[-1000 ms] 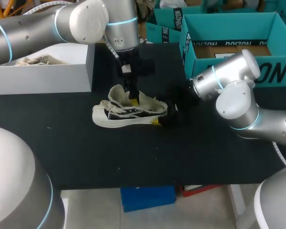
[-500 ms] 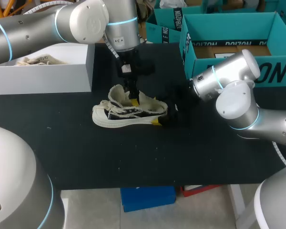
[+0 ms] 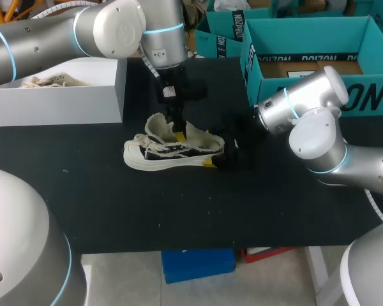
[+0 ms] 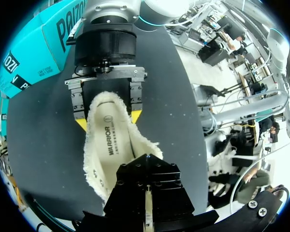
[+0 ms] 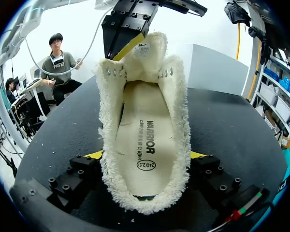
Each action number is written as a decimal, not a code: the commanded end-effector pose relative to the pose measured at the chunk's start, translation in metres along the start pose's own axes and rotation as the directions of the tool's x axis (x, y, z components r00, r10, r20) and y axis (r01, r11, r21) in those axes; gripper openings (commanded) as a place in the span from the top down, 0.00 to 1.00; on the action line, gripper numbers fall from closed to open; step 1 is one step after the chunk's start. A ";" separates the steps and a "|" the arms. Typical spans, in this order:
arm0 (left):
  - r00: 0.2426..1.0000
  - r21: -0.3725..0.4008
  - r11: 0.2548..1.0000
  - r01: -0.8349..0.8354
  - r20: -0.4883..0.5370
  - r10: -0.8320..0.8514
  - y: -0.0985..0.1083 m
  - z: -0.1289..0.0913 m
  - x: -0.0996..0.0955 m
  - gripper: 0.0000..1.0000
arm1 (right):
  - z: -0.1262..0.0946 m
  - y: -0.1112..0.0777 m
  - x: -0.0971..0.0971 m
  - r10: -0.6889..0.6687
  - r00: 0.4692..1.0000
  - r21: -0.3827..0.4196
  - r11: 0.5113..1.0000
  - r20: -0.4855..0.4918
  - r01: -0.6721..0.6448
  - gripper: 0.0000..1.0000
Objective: Take the shoe out of the shoebox, open the shoe tongue, remove and reinsert the insole, then place the shoe into the shoebox
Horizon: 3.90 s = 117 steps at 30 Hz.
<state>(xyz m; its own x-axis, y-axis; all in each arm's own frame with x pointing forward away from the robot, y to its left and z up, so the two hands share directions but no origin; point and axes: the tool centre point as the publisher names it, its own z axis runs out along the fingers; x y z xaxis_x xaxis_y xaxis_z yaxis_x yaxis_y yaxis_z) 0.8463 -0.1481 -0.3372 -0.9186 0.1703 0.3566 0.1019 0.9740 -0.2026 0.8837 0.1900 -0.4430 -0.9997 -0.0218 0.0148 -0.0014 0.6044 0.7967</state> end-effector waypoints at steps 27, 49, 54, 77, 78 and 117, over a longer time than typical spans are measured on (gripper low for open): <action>0.997 -0.061 0.997 0.045 -0.066 -0.049 0.011 0.039 -0.030 1.00 | 0.002 -0.001 0.000 0.001 1.000 0.001 1.000 0.002 -0.001 1.00; 0.993 -0.090 0.992 0.086 -0.076 -0.093 0.020 0.078 -0.013 1.00 | 0.002 -0.001 0.000 0.001 1.000 0.001 1.000 0.002 -0.001 1.00; 0.993 -0.097 0.989 0.108 -0.043 -0.112 0.022 0.081 -0.012 1.00 | 0.002 -0.001 0.000 0.001 1.000 0.001 1.000 0.002 -0.001 1.00; 0.990 -0.049 0.989 0.141 0.034 -0.140 0.027 0.089 -0.023 0.76 | 0.002 -0.001 0.000 0.001 1.000 0.001 1.000 0.002 -0.001 1.00; 0.990 -0.048 0.989 0.141 0.038 -0.139 0.027 0.089 -0.023 0.75 | 0.002 -0.001 0.000 0.001 1.000 0.001 1.000 0.002 -0.001 1.00; 0.728 -0.186 0.945 0.269 0.682 -0.073 0.063 0.138 -0.063 0.66 | 0.002 -0.001 0.000 0.001 1.000 0.001 1.000 0.002 -0.001 1.00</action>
<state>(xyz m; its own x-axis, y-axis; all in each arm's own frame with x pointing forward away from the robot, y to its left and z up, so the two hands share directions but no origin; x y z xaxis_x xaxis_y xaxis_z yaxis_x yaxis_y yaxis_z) 0.8596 -0.1288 -0.4299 -0.9737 -0.0605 -0.2195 -0.0776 0.9945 0.0705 0.8828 0.1908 -0.4434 -0.9996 -0.0228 0.0140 -0.0026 0.6043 0.7968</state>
